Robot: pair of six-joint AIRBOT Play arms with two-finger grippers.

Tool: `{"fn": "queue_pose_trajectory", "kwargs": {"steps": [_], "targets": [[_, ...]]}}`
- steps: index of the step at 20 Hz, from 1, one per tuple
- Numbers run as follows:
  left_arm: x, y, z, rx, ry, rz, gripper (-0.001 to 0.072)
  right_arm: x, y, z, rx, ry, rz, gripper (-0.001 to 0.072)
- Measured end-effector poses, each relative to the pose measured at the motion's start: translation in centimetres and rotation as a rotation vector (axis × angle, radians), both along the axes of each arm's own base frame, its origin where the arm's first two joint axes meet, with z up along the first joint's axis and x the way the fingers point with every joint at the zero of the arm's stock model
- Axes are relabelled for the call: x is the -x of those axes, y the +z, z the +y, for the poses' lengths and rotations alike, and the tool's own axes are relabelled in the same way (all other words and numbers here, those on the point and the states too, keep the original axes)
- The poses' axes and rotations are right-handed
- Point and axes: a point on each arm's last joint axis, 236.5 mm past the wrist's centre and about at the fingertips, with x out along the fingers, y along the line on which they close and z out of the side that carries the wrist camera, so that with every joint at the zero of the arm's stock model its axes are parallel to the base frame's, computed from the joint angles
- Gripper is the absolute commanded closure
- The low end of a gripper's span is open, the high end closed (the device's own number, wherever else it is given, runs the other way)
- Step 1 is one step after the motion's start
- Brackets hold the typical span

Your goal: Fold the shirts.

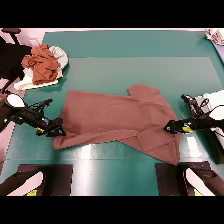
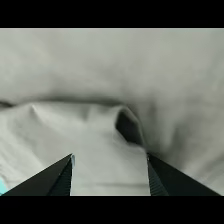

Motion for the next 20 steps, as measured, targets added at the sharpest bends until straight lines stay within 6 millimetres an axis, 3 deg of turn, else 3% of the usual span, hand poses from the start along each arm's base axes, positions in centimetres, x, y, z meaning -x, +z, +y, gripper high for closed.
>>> {"fn": "queue_pose_trajectory", "kwargs": {"steps": [3, 4, 6, 9, 11, 13, 16, 18, 20], "targets": [[-0.2, -0.1, 0.0, -0.002, 0.004, -0.007, 0.0678, -0.6, -0.6, 1.9, -0.097, -0.013, 0.034, 0.0222], [-0.2, -0.1, 0.0, -0.002, 0.004, -0.008, 0.0678, -0.7, -0.9, 2.4, -0.123, -0.019, 0.048, 0.0355], [-0.3, -0.1, 0.0, -0.002, 0.006, -0.011, 0.0678, -0.7, -1.5, 3.1, -0.166, -0.026, 0.085, 0.0696], [-0.7, 0.3, -0.6, 0.025, 0.021, -0.024, 0.0679, -0.5, -0.9, 4.0, -0.211, -0.014, 0.097, 0.0692], [-1.5, 1.2, -1.6, 0.077, 0.042, -0.045, 0.0679, -1.2, 1.3, 4.5, -0.23, 0.0, 0.029, 0.0694], [-2.5, 3.0, -2.7, 0.131, 0.06, -0.092, 0.068, -2.3, 5.0, 4.7, -0.23, 0.026, -0.091, 0.0695], [-4.8, 7.6, -3.5, 0.182, 0.11, -0.228, 0.068, -3.9, 13.4, 4.6, -0.197, 0.068, -0.339, 0.0697], [-7.0, 12.3, -2.8, 0.189, 0.189, -0.37, 0.068, -4.7, 20.2, 3.9, -0.154, 0.071, -0.535, 0.0698], [-9.3, 18.2, -1.4, 0.194, 0.298, -0.536, 0.068, -5.0, 27.9, 2.9, -0.096, 0.062, -0.741, 0.0698]]}}
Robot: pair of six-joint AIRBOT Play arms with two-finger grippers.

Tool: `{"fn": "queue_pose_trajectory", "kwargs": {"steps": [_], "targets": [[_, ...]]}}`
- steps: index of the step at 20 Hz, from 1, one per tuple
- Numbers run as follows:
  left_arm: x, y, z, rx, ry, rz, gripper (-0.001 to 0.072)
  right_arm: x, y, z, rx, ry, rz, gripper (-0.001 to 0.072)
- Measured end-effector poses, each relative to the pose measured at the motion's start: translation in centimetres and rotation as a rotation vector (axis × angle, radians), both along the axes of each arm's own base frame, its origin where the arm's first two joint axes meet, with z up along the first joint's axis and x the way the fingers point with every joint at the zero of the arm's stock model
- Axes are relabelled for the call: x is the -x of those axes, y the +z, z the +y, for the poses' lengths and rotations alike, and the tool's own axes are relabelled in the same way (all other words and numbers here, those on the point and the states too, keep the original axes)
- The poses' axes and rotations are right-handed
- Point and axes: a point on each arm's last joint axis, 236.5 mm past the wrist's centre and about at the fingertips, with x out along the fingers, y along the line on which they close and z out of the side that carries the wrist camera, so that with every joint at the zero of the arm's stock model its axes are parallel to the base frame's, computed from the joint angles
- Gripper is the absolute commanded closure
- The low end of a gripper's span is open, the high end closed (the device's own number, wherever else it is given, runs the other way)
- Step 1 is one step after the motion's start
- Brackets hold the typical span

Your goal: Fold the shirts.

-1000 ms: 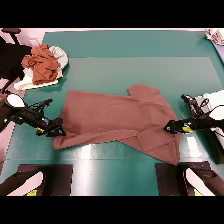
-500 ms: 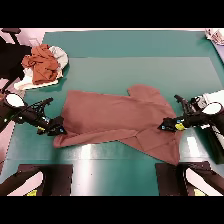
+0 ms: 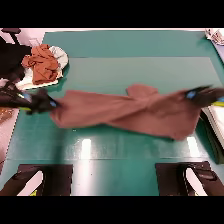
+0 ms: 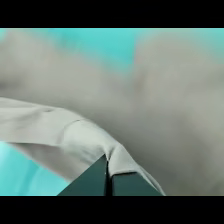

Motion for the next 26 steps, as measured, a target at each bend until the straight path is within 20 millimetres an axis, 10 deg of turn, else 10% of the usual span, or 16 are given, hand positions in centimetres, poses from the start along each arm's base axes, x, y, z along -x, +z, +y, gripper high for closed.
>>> {"fn": "queue_pose_trajectory", "kwargs": {"steps": [4, 8, 11, 13, 16, 20, 26], "targets": [[-0.5, 15.3, 0.1, 0.069, 0.101, -0.356, 0.068, 2.7, 15.4, 0.3, 0.117, 0.001, -0.387, 0.0697], [5.1, 29.7, -1.9, 0.149, 0.115, -0.684, 0.068, 8.7, 27.6, 1.9, 0.252, 0.036, -0.719, 0.0697], [9.5, 35.8, -2.8, 0.216, 0.144, -0.82, 0.068, 11.4, 32.2, 1.7, 0.28, 0.006, -0.856, 0.0697], [9.8, 36.4, -2.3, 0.219, 0.187, -0.819, 0.068, 10.0, 32.8, 1.1, 0.236, -0.028, -0.835, 0.0697], [5.7, 31.3, 0.5, 0.144, 0.293, -0.65, 0.068, 2.2, 28.1, 0.2, 0.106, -0.059, -0.586, 0.0697], [-1.6, 16.5, 3.7, 0.1, 0.386, -0.249, 0.0679, -11.0, 12.1, 2.0, -0.1, -0.023, -0.093, 0.0697], [-6.5, -7.2, 7.0, 0.144, 0.64, 0.083, 0.0679, -19.4, -9.7, 9.4, -0.198, 0.056, 0.351, 0.0695]]}}
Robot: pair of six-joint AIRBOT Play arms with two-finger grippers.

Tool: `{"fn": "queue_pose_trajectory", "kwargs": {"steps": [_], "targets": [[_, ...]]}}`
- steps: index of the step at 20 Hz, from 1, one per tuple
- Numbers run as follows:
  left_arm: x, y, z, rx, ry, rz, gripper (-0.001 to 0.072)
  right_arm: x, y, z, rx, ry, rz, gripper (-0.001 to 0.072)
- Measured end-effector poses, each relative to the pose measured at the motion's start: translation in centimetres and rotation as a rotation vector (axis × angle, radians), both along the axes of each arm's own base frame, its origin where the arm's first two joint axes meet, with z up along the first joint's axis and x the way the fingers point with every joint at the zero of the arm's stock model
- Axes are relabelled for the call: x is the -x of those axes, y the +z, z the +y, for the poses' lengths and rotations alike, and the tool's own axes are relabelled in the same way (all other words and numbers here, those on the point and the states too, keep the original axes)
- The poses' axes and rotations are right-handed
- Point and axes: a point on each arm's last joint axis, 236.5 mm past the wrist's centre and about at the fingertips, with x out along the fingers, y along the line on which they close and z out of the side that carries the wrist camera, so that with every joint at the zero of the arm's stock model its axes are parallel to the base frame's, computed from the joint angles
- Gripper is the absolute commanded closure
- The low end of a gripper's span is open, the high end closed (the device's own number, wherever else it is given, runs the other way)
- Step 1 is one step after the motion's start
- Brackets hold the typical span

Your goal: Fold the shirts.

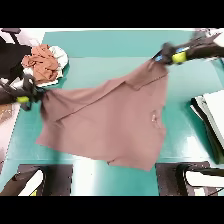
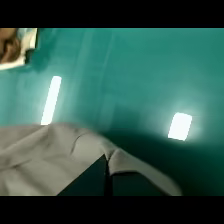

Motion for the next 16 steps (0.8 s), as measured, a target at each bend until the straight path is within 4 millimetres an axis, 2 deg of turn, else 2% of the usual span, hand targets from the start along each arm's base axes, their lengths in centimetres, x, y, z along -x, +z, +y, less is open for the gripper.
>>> {"fn": "queue_pose_trajectory", "kwargs": {"steps": [1, 2, 3, 4, 5, 6, 8, 10, 12, 14, 16], "targets": [[-0.5, -2.4, 0.8, -0.002, 0.055, 0.003, 0.0679, -1.0, -2.5, 1.0, 0.006, 0.01, 0.027, 0.0694], [-0.9, -4.1, 1.8, -0.011, 0.106, 0.001, 0.0678, -2.0, -4.0, 1.9, 0.009, 0.014, 0.031, 0.0688], [-1.5, -5.4, 2.9, -0.026, 0.157, -0.012, 0.0675, -3.0, -5.1, 2.8, 0.004, 0.017, 0.031, 0.0631], [-2.1, -6.4, 3.9, -0.042, 0.201, -0.024, 0.0484, -4.0, -6.3, 3.6, 0.006, 0.021, 0.033, 0.0365], [-2.6, -7.0, 4.7, -0.055, 0.234, -0.036, 0.0295, -5.1, -7.0, 4.1, 0.007, 0.02, 0.024, 0.0157], [-3.3, -7.3, 5.5, -0.067, 0.265, -0.049, 0.0272, -6.5, -7.1, 4.3, 0.006, 0.012, -0.001, 0.0156], [-4.8, -7.0, 6.6, -0.098, 0.287, -0.083, 0.0271, -8.6, -6.5, 4.2, 0.004, 0.002, -0.044, 0.0156], [-6.8, -4.8, 7.6, -0.162, 0.277, -0.161, 0.0272, -10.4, -4.1, 3.2, 0.015, -0.014, -0.119, 0.0157], [-9.0, -0.6, 9.1, -0.259, 0.245, -0.273, 0.0271, -10.7, -1.5, 1.3, 0.051, -0.008, -0.164, 0.0157], [-10.3, 4.3, 10.5, -0.365, 0.182, -0.359, 0.0271, -8.8, 0.2, -0.8, 0.114, 0.026, -0.146, 0.0157], [-9.9, 6.9, 11.0, -0.483, 0.052, -0.36, 0.0271, -5.0, -0.7, -3.5, 0.216, 0.069, -0.041, 0.0157]]}}
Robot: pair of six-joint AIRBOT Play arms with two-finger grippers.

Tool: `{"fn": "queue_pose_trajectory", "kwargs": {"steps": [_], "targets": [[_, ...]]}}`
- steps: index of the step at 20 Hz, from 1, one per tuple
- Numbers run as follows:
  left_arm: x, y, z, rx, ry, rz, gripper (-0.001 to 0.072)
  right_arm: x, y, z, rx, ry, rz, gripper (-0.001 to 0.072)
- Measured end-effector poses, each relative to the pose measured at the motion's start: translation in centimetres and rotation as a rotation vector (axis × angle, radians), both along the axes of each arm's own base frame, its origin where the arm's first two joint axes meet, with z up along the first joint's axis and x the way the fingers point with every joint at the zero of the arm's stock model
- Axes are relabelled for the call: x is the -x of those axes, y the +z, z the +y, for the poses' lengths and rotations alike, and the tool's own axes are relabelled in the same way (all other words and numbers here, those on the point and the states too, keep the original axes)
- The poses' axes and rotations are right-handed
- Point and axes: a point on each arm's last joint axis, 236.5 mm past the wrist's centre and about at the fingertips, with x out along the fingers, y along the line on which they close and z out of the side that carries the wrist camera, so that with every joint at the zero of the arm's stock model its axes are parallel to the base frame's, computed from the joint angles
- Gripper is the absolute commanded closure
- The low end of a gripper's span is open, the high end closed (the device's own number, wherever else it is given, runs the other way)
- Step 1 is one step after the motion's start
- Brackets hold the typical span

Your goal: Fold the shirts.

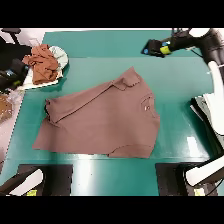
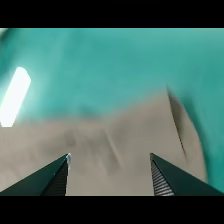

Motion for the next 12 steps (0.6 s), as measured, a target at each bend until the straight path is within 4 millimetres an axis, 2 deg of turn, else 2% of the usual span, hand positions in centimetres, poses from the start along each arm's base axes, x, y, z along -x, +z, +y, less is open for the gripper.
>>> {"fn": "queue_pose_trajectory", "kwargs": {"steps": [1, 3, 5, 7, 10, 12], "targets": [[0.9, -0.1, 0.1, -0.068, -0.059, 0.059, 0.0271, 2.2, -0.5, -1.5, 0.048, 0.002, 0.058, 0.0157], [4.0, -2.4, 0.6, -0.195, -0.163, 0.249, 0.0269, 6.0, -1.5, -4.0, 0.101, -0.021, 0.141, 0.0156], [7.6, -5.4, 0.7, -0.238, -0.239, 0.433, 0.0075, 9.5, -2.7, -5.4, 0.112, -0.059, 0.197, 0.014], [11.1, -8.3, 0.1, -0.244, -0.318, 0.591, 0.0073, 13.2, -4.5, -5.7, 0.079, -0.086, 0.265, 0.0095], [15.9, -12.2, -1.1, -0.224, -0.436, 0.788, 0.0072, 18.2, -7.3, -5.3, 0.018, -0.114, 0.348, 0.0094], [18.3, -13.9, -1.8, -0.209, -0.498, 0.869, 0.0073, 20.6, -8.6, -5.1, -0.002, -0.13, 0.376, 0.0092]]}}
